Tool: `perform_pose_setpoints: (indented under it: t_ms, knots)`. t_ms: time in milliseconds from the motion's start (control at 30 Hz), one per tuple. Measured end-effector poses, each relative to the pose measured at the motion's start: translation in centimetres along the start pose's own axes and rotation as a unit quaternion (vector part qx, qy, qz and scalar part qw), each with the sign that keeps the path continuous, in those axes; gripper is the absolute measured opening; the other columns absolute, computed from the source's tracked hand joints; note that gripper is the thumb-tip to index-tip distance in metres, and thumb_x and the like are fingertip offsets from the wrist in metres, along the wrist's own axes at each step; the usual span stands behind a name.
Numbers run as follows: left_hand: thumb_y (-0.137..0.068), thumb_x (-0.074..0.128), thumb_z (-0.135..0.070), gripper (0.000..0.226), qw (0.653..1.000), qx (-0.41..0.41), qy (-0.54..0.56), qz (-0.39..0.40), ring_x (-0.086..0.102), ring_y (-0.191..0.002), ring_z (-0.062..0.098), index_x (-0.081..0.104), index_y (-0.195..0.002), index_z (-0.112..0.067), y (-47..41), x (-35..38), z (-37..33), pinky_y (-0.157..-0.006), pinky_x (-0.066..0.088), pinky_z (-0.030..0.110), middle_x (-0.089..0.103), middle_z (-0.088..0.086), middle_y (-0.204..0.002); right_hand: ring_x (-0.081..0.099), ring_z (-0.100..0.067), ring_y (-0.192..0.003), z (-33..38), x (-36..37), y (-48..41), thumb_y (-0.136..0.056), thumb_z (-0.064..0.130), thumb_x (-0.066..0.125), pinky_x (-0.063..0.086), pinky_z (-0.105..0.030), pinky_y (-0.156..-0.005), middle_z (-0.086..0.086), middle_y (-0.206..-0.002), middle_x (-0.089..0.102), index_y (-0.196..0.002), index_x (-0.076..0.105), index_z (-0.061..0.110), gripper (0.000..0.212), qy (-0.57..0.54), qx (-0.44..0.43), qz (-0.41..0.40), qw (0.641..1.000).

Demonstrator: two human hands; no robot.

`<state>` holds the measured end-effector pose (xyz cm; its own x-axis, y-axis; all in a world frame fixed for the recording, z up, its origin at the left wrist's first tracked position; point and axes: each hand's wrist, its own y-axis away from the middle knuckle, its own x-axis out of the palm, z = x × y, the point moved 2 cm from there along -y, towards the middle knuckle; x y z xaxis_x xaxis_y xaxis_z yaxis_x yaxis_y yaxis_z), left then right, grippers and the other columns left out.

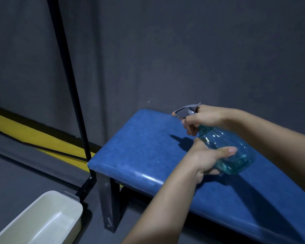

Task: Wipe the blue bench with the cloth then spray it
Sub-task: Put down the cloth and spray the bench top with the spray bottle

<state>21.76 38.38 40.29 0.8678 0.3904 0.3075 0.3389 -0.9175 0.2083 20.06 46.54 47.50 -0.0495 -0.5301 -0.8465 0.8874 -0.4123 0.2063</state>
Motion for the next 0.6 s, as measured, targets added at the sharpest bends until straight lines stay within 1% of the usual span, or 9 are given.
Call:
perform_pose_setpoints:
  t_ms: [67,133,200,267,333,400,500,533,600]
  knots:
    - [-0.082,0.070,-0.020,0.057,1.000,0.001,0.021,0.000,0.064,-0.109,0.020,0.041,-0.131,-0.022,0.5,0.7,0.6,-0.084,0.054,0.038,0.063,-0.002,-0.128,0.065,-0.027,-0.070,0.1,0.3,0.5,-0.088,0.016,0.054,0.052,-0.036,-0.077,-0.003,-0.059,0.069,-0.057,0.071,0.023,0.036,0.000,0.002,0.019,1.000]
    - [-0.082,0.071,-0.021,0.059,0.999,0.001,0.033,-0.015,0.062,-0.113,0.020,0.037,-0.130,-0.020,1.1,1.6,1.2,-0.082,0.053,0.035,0.062,-0.003,-0.128,0.064,-0.024,-0.070,0.4,0.7,1.4,-0.088,0.010,0.055,0.051,-0.034,-0.073,-0.011,-0.068,0.070,-0.069,0.070,0.028,0.031,-0.031,-0.023,0.051,0.998]
    - [-0.081,0.072,-0.022,0.071,0.999,0.001,0.038,-0.039,0.058,-0.118,0.019,0.027,-0.135,-0.016,2.1,2.6,1.8,-0.088,0.053,0.034,0.058,-0.004,-0.131,0.068,-0.014,-0.071,0.6,0.8,2.7,-0.087,0.002,0.054,0.053,-0.021,-0.065,-0.006,-0.076,0.070,-0.082,0.064,0.032,0.032,-0.075,-0.034,0.093,0.992]
    - [-0.080,0.072,-0.021,0.086,0.998,0.001,0.045,-0.050,0.055,-0.121,0.018,0.015,-0.143,-0.014,3.1,3.9,2.4,-0.100,0.049,0.038,0.054,-0.003,-0.136,0.069,-0.007,-0.071,0.3,1.0,4.0,-0.087,-0.001,0.053,0.050,-0.010,-0.058,0.003,-0.075,0.068,-0.101,0.062,0.031,0.036,-0.080,-0.021,0.140,0.987]
    - [-0.082,0.070,-0.019,0.085,0.997,-0.005,0.065,-0.028,0.057,-0.117,0.016,0.012,-0.144,-0.013,4.1,5.0,2.9,-0.097,0.050,0.036,0.056,-0.005,-0.131,0.067,-0.014,-0.071,-0.2,1.3,5.1,-0.086,0.003,0.053,0.050,-0.015,-0.064,-0.004,-0.076,0.070,-0.113,0.061,0.023,0.035,-0.031,0.001,0.145,0.989]
    - [-0.084,0.069,-0.019,0.074,0.997,-0.016,0.072,0.021,0.060,-0.114,0.015,0.020,-0.140,-0.018,4.6,6.0,3.3,-0.088,0.052,0.032,0.058,-0.009,-0.125,0.062,-0.021,-0.069,-1.0,1.3,6.1,-0.087,0.007,0.054,0.049,-0.027,-0.069,-0.012,-0.072,0.069,-0.111,0.061,0.027,0.033,-0.003,0.027,0.120,0.992]
    - [-0.083,0.070,-0.020,0.060,0.996,-0.013,0.027,0.081,0.061,-0.116,0.018,0.033,-0.130,-0.023,4.7,6.3,3.3,-0.087,0.052,0.036,0.059,-0.005,-0.132,0.059,-0.023,-0.062,-2.3,0.4,7.8,-0.086,0.007,0.053,0.049,-0.033,-0.067,-0.010,-0.067,0.065,-0.105,0.059,0.038,0.037,-0.026,0.060,0.022,0.998]
    - [-0.082,0.071,-0.020,0.061,0.995,-0.010,0.011,0.094,0.060,-0.117,0.019,0.033,-0.130,-0.023,4.6,6.4,3.1,-0.085,0.051,0.035,0.058,-0.005,-0.133,0.060,-0.024,-0.064,-2.6,0.0,8.5,-0.086,0.005,0.053,0.050,-0.035,-0.069,-0.010,-0.070,0.065,-0.107,0.060,0.037,0.039,-0.054,0.062,-0.019,0.996]
    - [-0.081,0.072,-0.022,0.066,0.993,-0.005,-0.008,0.114,0.060,-0.118,0.017,0.031,-0.133,-0.025,4.6,6.6,2.8,-0.084,0.052,0.034,0.055,-0.005,-0.137,0.062,-0.025,-0.073,-3.2,-0.8,9.7,-0.085,0.001,0.052,0.052,-0.038,-0.075,-0.012,-0.079,0.065,-0.113,0.061,0.024,0.038,-0.111,0.061,-0.077,0.989]
